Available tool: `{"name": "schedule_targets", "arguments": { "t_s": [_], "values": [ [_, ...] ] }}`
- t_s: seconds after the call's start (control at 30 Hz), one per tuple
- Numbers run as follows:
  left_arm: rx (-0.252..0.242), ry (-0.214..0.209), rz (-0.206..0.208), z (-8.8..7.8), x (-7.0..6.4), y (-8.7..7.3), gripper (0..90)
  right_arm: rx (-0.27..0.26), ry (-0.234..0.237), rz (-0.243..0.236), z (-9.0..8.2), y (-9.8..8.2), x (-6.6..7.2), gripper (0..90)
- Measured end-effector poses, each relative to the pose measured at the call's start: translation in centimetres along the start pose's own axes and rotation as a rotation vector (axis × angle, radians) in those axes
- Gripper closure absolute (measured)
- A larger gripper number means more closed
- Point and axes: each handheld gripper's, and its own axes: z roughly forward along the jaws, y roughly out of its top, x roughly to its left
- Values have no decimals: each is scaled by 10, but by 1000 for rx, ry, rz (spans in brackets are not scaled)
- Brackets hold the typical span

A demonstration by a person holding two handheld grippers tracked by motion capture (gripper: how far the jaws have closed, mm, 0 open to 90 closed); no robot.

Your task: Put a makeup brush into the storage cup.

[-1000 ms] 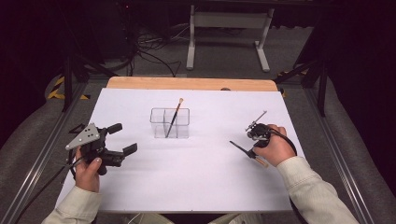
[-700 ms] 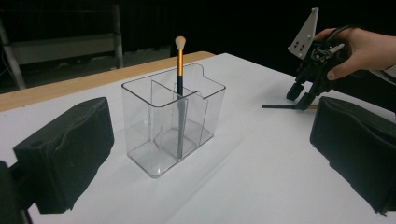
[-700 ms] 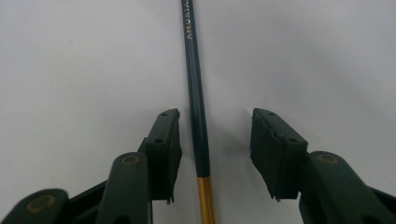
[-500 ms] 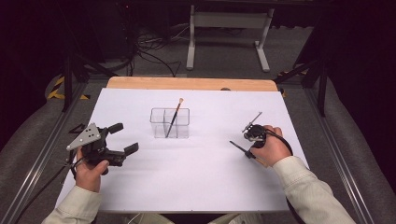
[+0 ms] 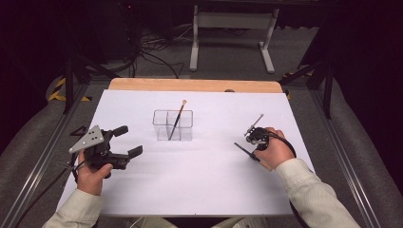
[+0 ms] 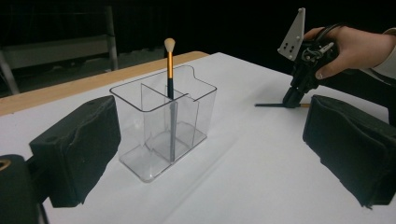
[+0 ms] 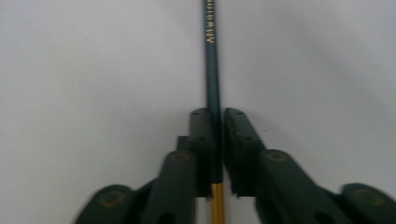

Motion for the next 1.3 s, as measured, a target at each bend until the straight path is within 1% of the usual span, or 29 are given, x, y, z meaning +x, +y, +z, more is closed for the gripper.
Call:
{"name": "schedule_targets", "arguments": {
  "t_s": [0.03,0.07,0.2,0.3,0.33,0.4,0.43,0.47,0.57,0.6,0.63,0.73,0.77,0.8,0.87,0.93,0.97,1.0,1.1,1.13,1.17,1.2,1.23,1.3],
  "values": [
    [1,-2,-6,0,0,0,37,10,-2,1,0,1,1,833],
    [-1,-6,-12,0,1,0,37,11,-3,2,0,1,1,834],
    [-11,1,-28,-1,1,1,36,11,-2,-2,0,1,1,834],
    [-10,5,-20,-1,1,3,43,7,2,-5,0,1,0,835],
    [-2,6,-22,0,1,3,43,4,3,-8,0,1,0,835],
    [-4,-4,-23,1,0,4,42,-1,8,-10,-1,1,0,835],
    [-1,-4,-20,2,0,5,38,-13,4,-16,-5,1,0,835],
    [0,-6,-16,2,-1,5,38,-13,4,-16,-5,1,0,835],
    [4,-17,-14,3,-4,8,42,-26,0,-25,-14,3,2,835],
    [5,-19,-10,3,-4,9,44,-33,-4,-39,-18,3,3,835],
    [6,-18,-4,4,-5,10,45,-33,-5,-42,-20,4,4,835],
    [17,-36,8,5,-8,12,49,-50,-9,-67,-31,5,7,835],
    [19,-40,13,6,-9,12,50,-65,-13,-96,-38,5,9,835],
    [23,-48,17,7,-10,13,50,-65,-13,-96,-38,5,9,835],
    [25,-63,22,9,-11,13,62,-77,-14,-111,-45,6,13,835],
    [32,-74,31,11,-13,14,65,-91,-11,-132,-54,6,16,835],
    [36,-90,40,13,-15,15,72,-102,-11,-147,-60,6,20,835],
    [36,-90,40,13,-15,15,81,-104,-11,-161,-63,7,22,835],
    [39,-121,45,15,-18,17,94,-114,-5,-187,-69,7,26,835],
    [41,-132,55,16,-18,17,101,-117,-3,-200,-72,7,29,835],
    [43,-141,54,17,-19,18,109,-128,-1,-224,-77,8,34,835],
    [44,-156,51,19,-20,18,109,-129,5,-230,-79,8,37,835],
    [44,-156,51,19,-20,18,109,-129,5,-230,-79,8,37,835],
    [46,-167,48,21,-21,19,108,-134,15,-248,-83,8,43,835]
  ]
}}
